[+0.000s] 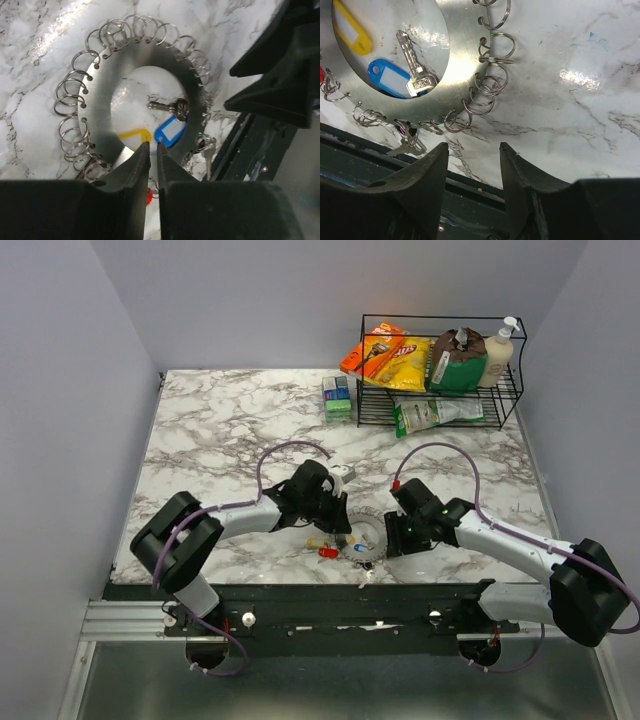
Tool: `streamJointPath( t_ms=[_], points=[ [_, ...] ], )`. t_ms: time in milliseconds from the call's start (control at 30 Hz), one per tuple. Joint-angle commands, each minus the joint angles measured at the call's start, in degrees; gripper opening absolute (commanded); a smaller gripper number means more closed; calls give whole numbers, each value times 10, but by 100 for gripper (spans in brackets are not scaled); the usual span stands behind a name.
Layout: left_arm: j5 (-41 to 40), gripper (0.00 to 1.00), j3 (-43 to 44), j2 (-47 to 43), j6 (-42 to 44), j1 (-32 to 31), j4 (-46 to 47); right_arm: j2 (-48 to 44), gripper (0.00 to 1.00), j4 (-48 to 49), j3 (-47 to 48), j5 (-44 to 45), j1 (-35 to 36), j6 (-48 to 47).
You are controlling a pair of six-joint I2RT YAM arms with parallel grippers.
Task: Put the keys on the keyring
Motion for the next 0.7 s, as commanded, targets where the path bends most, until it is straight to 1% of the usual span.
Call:
streamJointPath(
  t_ms=[0,33,367,667],
  points=[
    [-27,13,30,62,-31,-9,7,-1,55,-9,24,23,3,0],
    [-30,10,31,69,-31,-10,9,-3,56,-9,24,24,3,0],
    [-62,7,38,104,-22,-12,-9,7,57,5,28,1,3,-17],
    [-99,2,25,113,-39,-9,-18,17,57,18,34,-16,4,-41]
  ],
)
